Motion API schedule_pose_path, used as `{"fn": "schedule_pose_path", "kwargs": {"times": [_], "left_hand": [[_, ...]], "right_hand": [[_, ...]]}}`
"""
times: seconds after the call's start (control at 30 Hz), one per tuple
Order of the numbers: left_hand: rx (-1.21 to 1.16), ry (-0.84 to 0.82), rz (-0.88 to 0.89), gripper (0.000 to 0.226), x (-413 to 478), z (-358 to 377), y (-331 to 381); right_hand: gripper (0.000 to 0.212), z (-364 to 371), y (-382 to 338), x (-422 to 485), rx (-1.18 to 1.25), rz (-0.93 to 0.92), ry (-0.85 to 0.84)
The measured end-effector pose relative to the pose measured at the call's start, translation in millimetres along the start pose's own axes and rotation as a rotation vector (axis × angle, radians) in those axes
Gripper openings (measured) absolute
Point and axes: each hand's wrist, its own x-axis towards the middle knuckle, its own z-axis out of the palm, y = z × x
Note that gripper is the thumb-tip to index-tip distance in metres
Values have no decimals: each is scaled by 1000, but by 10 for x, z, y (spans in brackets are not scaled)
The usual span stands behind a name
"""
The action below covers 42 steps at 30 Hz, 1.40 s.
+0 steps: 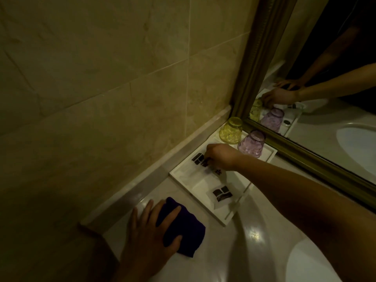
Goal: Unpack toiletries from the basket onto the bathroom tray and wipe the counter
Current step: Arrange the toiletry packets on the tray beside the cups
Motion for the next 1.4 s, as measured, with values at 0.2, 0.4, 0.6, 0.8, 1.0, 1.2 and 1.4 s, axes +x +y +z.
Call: {"fn": "schedule_pose_path", "kwargs": {"times": [0.2, 0.4, 0.6, 0.8, 1.0, 1.2, 1.4], "left_hand": [[-25, -20, -5, 84, 9, -15, 15], [-17, -39, -8, 86, 19, 10, -17], [-1, -52, -21, 90, 38, 82, -51], [-16, -46, -12, 91, 46, 94, -57], [-19, -33, -3, 91, 41, 81, -47], [-14, -37, 1, 90, 45, 37, -34], [-14, -10, 5, 91, 29, 33, -33]], "right_hand": [[24, -97, -9, 82, -367, -170, -114], [24, -4, 33, 36, -522, -349, -42], [31, -8, 85, 65, -299, -301, -44], [45, 36, 104, 114, -162, -142, 2], [45, 32, 144, 12, -169, -163, 28], [38, 39, 127, 8, -216, -184, 34], [12, 56, 101, 15, -348, -306, 226]]}}
